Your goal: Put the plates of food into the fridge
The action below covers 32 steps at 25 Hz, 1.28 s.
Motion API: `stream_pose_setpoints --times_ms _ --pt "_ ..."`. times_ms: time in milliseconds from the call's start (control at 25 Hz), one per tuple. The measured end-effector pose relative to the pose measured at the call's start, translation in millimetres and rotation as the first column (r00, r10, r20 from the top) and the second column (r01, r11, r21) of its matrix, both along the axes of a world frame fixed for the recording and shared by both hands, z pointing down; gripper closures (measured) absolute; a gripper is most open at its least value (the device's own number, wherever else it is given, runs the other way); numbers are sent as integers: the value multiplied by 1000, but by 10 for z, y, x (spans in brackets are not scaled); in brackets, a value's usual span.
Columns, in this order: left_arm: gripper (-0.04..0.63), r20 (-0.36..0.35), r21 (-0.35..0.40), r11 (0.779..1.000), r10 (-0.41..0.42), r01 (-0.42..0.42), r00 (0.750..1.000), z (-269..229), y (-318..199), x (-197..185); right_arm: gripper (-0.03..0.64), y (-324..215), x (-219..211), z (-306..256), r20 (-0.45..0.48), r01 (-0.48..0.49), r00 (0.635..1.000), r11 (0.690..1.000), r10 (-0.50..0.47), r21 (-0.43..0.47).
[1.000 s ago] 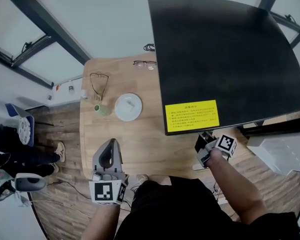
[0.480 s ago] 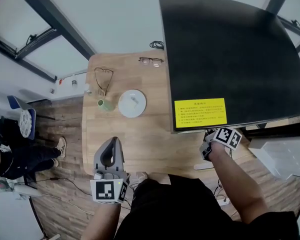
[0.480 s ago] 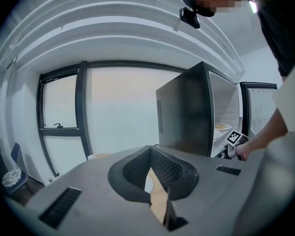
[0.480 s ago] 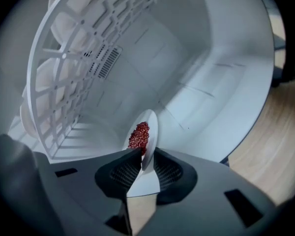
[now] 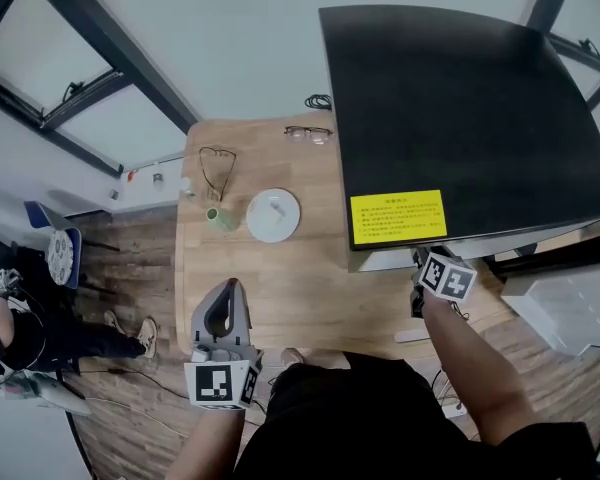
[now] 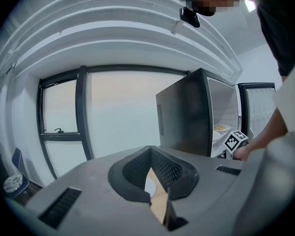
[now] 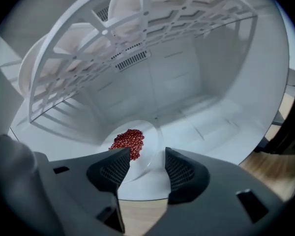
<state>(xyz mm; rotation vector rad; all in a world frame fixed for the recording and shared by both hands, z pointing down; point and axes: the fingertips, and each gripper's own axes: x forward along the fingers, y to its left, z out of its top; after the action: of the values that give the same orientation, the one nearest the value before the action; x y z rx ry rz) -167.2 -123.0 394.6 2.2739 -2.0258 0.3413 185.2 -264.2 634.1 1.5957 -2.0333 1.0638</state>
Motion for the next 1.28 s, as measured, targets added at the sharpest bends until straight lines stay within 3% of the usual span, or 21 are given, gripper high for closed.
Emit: stream_pose_setpoints --times_ms 120,200,280,440,560,640,840,1280 --pt "592 -2 12 1000 21 -21 1000 -27 -39 59 394 33 39 -163 17 18 1000 996 -19 85" --pt "592 -11 19 999 37 -37 999 -45 -70 119 402 141 -33 -317 98 66 992 987 -81 147" --pt "592 -20 27 998 57 -56 998 -65 -102 202 455 299 -125 -510 167 126 973 971 -161 204" --pt "592 -58 54 995 83 -80 995 -150 -176 420 571 589 -105 -873 77 239 959 923 -274 300" --pt "592 -48 83 992 98 -93 994 -188 -196 496 584 749 -51 -1154 16 298 945 881 -327 369" --pt "592 -41 79 990 118 -114 992 -140 -223 559 591 790 28 -1338 22 284 947 866 -321 411" --pt "592 14 89 986 138 -138 990 -91 -297 653 595 776 341 -1536 49 198 969 883 -241 426" --pt "592 -14 82 984 161 -159 987 -37 -461 727 597 745 609 -1827 13 162 982 871 -189 464"
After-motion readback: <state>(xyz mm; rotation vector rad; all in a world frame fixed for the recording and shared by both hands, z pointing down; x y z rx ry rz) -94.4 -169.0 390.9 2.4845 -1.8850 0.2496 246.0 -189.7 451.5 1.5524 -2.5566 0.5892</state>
